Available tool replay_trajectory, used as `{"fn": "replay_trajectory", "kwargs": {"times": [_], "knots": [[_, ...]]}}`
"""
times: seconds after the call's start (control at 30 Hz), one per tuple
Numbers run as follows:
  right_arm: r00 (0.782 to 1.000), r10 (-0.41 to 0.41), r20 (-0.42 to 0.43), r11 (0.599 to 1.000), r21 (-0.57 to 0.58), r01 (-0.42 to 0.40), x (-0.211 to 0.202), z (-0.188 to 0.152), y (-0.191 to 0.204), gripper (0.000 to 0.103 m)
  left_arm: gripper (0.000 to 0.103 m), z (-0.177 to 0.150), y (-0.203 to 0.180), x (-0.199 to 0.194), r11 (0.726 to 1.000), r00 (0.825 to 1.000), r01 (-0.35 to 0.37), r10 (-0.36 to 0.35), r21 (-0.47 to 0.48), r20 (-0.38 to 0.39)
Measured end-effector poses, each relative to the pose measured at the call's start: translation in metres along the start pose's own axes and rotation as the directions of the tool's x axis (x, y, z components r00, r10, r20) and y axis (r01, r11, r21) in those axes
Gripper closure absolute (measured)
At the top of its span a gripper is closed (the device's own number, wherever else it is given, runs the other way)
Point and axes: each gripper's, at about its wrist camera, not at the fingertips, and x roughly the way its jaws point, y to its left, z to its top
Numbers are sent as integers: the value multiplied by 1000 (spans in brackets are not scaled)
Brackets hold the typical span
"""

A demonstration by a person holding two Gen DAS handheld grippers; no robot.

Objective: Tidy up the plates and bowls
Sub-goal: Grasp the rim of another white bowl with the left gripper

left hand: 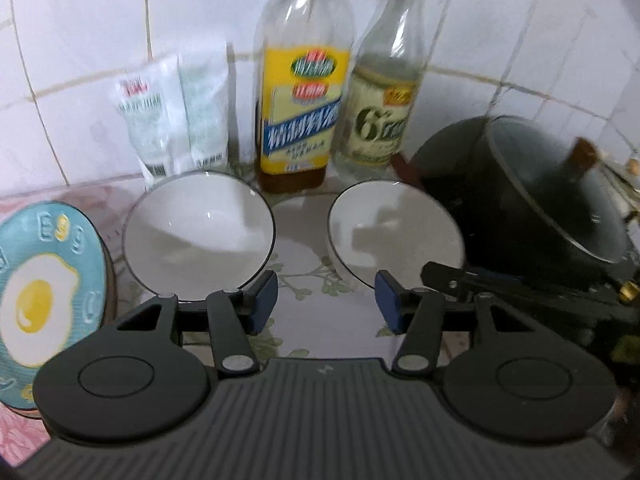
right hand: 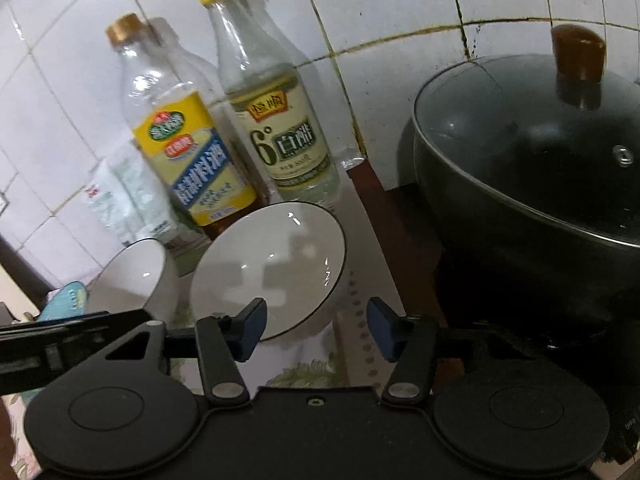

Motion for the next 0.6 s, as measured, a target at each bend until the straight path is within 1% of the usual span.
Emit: {"fn": "replay_trajectory", "kwargs": {"times": [0.07,0.13,0.17,0.2,0.27,0.3,0.4,0.43,0.47,0.5,0.6], "knots": [[1000,9,-17,1000,6,-9,8,4,-2,53,54,3,-1,15,1000,999,-9,9,-8,-31],[1000,0,-24,1000,4,0,14,6,-1,59,56,5,-2,25,1000,999,-20,19,-7,-45],[1000,-6,-28,1000,0,6,18,7,-1,63,60,5,-3,27,1000,999,-13,13,-5,-40],[999,-7,-33,1000,1,7,21,8,-1,65,65,5,-4,27,1000,999,-4,4,-1,-32],[999,-10,-41,1000,7,10,27,10,-2,67,68,6,-6,29,1000,999,6,-6,6,-38],[999,-9,-41,1000,13,9,29,10,-2,68,73,6,-7,29,1000,999,13,-13,10,-41],[999,-9,-40,1000,18,10,32,12,-3,71,80,8,-8,32,999,998,36,-35,16,-52],[999,-6,-41,1000,20,7,32,12,-4,74,82,8,-9,34,999,997,49,-48,15,-63],[999,-7,-41,1000,19,8,32,12,-4,77,85,8,-9,36,998,995,64,-63,10,-73],[999,-10,-42,1000,17,10,32,11,-5,78,86,7,-7,37,997,994,78,-78,-6,-81],[999,-7,-40,1000,22,8,33,11,-5,77,86,7,-6,38,997,994,79,-80,-20,-79]]}}
